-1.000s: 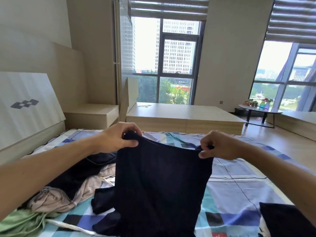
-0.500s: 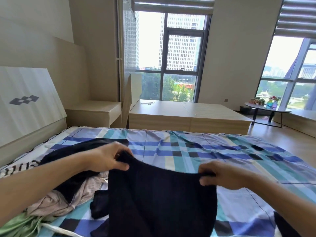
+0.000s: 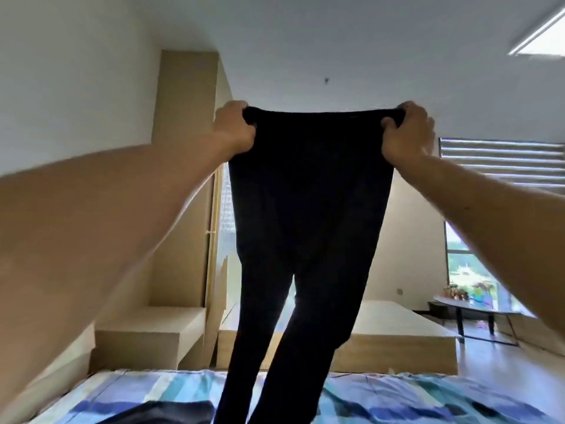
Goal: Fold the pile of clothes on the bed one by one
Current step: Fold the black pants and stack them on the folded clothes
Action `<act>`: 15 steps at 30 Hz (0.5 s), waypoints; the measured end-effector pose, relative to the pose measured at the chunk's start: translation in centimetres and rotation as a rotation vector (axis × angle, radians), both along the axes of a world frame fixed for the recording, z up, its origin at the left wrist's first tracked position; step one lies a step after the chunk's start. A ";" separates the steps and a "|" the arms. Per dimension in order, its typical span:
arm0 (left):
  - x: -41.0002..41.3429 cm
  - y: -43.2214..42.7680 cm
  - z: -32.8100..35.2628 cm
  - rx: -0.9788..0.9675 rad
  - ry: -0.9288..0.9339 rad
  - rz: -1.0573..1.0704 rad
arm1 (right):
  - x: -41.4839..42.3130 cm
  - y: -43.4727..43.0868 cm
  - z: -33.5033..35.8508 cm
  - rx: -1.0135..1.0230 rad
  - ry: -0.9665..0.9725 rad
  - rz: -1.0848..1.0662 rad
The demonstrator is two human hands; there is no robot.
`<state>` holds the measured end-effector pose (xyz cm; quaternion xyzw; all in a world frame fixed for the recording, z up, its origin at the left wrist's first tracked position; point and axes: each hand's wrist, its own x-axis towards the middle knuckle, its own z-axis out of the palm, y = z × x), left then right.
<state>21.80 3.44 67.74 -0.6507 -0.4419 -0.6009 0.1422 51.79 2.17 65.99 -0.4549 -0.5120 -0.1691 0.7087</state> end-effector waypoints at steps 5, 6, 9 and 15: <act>-0.9 -4.9 -0.7 -0.104 0.051 -0.141 | 0.9 -3.0 -1.4 -0.041 -0.065 0.007; -1.2 -5.6 -2.0 -0.166 0.054 -0.193 | 1.0 -3.1 -2.7 -0.051 -0.088 0.024; -2.1 -6.9 -6.7 -0.413 0.088 -0.334 | 1.1 -2.9 -7.4 -0.129 -0.110 0.129; -4.6 -8.5 -17.0 -0.776 0.141 -0.443 | 1.3 -3.3 -16.9 -0.527 -0.249 0.540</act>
